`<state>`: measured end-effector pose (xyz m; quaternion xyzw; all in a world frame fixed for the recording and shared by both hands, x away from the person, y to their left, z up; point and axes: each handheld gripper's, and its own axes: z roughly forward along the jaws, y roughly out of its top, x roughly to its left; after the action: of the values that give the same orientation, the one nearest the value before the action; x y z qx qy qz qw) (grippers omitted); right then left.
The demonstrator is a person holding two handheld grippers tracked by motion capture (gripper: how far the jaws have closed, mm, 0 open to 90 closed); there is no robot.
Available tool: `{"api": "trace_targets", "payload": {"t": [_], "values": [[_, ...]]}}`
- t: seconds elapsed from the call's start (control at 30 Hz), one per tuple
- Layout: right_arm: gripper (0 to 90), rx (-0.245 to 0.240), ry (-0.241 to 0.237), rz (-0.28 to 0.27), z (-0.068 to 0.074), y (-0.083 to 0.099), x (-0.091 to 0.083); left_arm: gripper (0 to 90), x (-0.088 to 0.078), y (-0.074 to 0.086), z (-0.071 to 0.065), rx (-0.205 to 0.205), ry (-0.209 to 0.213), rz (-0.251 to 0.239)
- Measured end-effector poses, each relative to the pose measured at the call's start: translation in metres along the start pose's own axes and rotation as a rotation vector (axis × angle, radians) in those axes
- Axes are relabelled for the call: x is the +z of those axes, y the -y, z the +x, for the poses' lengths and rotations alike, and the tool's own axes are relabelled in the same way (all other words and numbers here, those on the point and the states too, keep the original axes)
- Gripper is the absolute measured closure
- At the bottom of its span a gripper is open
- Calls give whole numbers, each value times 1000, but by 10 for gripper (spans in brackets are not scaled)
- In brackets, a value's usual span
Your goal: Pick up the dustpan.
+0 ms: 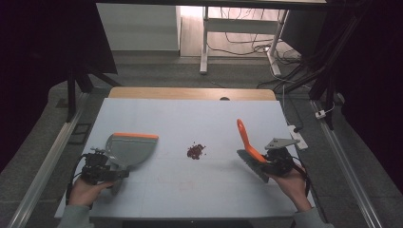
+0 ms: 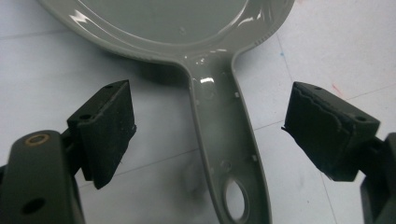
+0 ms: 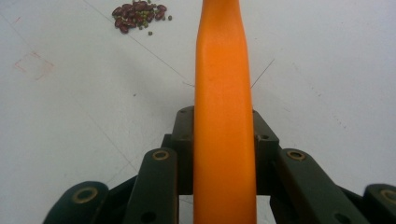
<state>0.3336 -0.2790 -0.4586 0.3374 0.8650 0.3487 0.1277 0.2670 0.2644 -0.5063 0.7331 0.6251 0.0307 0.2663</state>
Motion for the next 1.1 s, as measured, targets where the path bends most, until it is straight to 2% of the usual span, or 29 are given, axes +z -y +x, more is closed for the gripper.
{"api": "trace_targets", "payload": {"t": [0.2, 0.47, 0.57, 0.67, 0.7, 0.73, 0.77, 0.83, 0.9, 1.1], "values": [[706, 3, 1, 1, 0, 1, 1, 185, 13, -2, -1, -12, 10, 16], [706, -1, 8, 2, 0, 1, 1, 320, 22, -5, 3, -50, 9, 5], [706, 1, 9, -1, 0, 1, 1, 343, 22, -6, 4, -58, 25, -4], [706, 0, 11, 1, 0, 1, 1, 440, 22, -6, 6, -60, 29, -10], [706, 0, 11, 1, 0, 1, 1, 440, 22, -6, 6, -60, 29, -11], [706, -1, 11, 1, 0, 0, 1, 504, 22, -6, 7, -61, 30, -14], [706, -1, 11, 1, 0, 0, 1, 504, 22, -6, 8, -64, 42, -16], [706, -1, 11, 0, 0, 0, 1, 584, 22, -6, 8, -63, 52, -21], [706, -2, 11, 1, 0, 0, 1, 593, 21, -5, 9, -60, 42, -27], [706, 1, 12, -5, 0, 1, 1, 612, 19, -3, 13, -55, 55, -51]]}}
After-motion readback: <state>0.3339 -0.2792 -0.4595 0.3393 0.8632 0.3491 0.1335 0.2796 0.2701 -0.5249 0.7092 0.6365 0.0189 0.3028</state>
